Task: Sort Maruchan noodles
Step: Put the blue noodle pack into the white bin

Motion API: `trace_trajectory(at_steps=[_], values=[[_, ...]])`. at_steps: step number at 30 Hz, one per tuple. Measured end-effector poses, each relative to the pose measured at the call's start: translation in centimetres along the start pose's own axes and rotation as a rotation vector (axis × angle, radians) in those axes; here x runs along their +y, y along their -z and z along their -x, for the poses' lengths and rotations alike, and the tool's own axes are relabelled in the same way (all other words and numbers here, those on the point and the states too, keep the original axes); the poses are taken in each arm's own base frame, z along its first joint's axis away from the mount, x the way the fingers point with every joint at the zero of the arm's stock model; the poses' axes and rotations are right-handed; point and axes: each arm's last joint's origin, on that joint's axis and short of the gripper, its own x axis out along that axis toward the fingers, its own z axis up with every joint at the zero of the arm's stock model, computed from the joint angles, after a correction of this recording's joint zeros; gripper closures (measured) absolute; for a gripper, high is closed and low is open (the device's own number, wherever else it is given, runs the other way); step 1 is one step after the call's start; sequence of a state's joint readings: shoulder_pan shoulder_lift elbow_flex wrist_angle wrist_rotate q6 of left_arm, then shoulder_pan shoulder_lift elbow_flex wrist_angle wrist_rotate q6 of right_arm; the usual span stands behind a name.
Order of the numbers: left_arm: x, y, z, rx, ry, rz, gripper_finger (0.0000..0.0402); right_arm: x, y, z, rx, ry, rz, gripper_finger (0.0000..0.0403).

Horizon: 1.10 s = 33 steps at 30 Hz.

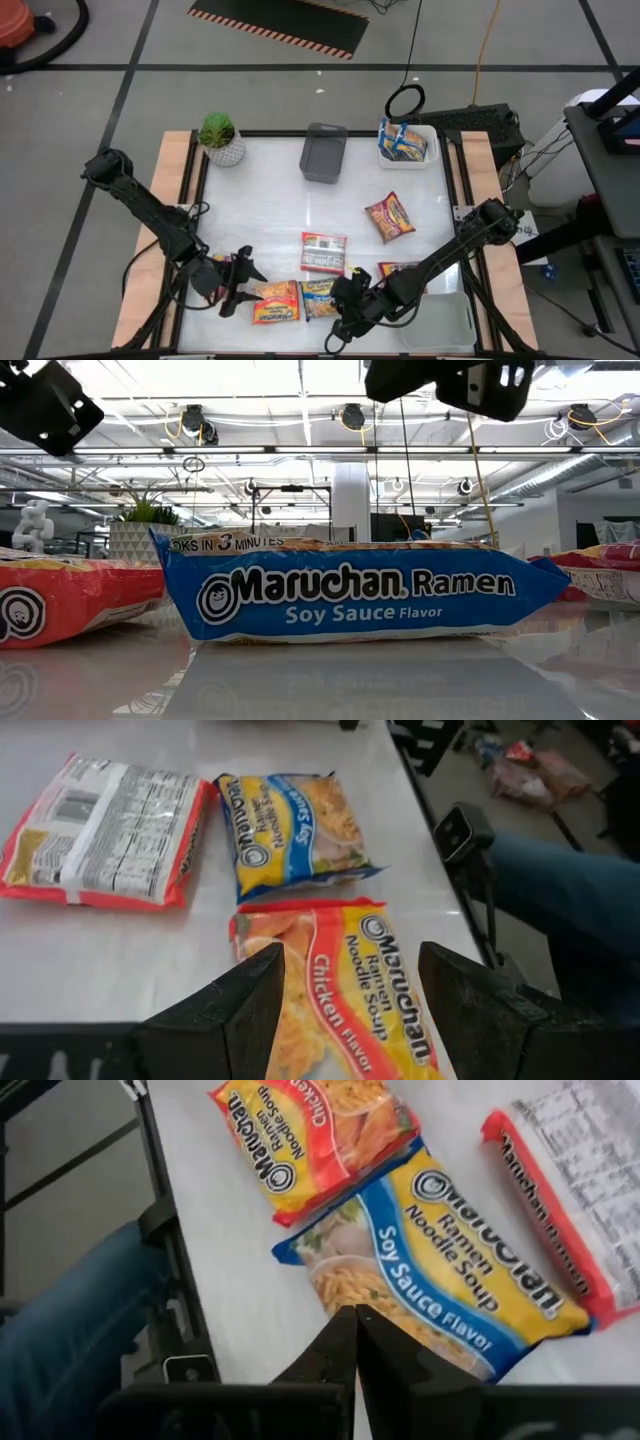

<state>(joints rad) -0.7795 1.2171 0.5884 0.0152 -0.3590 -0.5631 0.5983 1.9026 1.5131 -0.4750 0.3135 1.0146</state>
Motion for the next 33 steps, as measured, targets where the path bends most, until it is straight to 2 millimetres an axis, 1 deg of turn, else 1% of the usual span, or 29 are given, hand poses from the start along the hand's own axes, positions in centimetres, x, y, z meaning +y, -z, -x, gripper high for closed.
trace_trajectory(at_steps=[5,9,12,15,21,24,28,33], values=[[-0.4,0.1,0.2,-0.025,-0.008,0.023,0.0165,-0.6,0.5,-0.4,0.017,0.022,-0.047,0.0399],[-0.7,0.3,0.3,-0.024,-0.001,0.051,0.0165,-1.2,1.3,-0.9,0.071,0.027,-0.087,0.0399],[-0.9,0.4,0.4,-0.026,0.002,0.065,0.0165,-1.5,1.9,-1.1,0.089,0.039,-0.108,0.0390],[-1.2,0.6,0.6,-0.035,-0.004,0.071,0.0165,-1.5,2.3,-1.1,0.117,0.032,-0.121,0.0361],[-1.7,1.0,0.8,-0.035,0.007,0.088,0.0165,-1.0,3.0,-0.9,0.120,0.009,-0.148,0.0279],[-1.9,1.1,0.9,-0.032,0.014,0.107,0.0165,-0.9,3.1,-0.8,0.122,0.011,-0.173,0.0246],[-2.1,1.2,1.0,-0.038,0.012,0.131,0.0165,-0.9,3.1,-0.8,0.122,0.013,-0.184,0.0220],[-2.2,1.3,1.1,-0.037,0.016,0.143,0.0165,-1.0,3.2,-1.0,0.122,0.018,-0.216,0.0213]])
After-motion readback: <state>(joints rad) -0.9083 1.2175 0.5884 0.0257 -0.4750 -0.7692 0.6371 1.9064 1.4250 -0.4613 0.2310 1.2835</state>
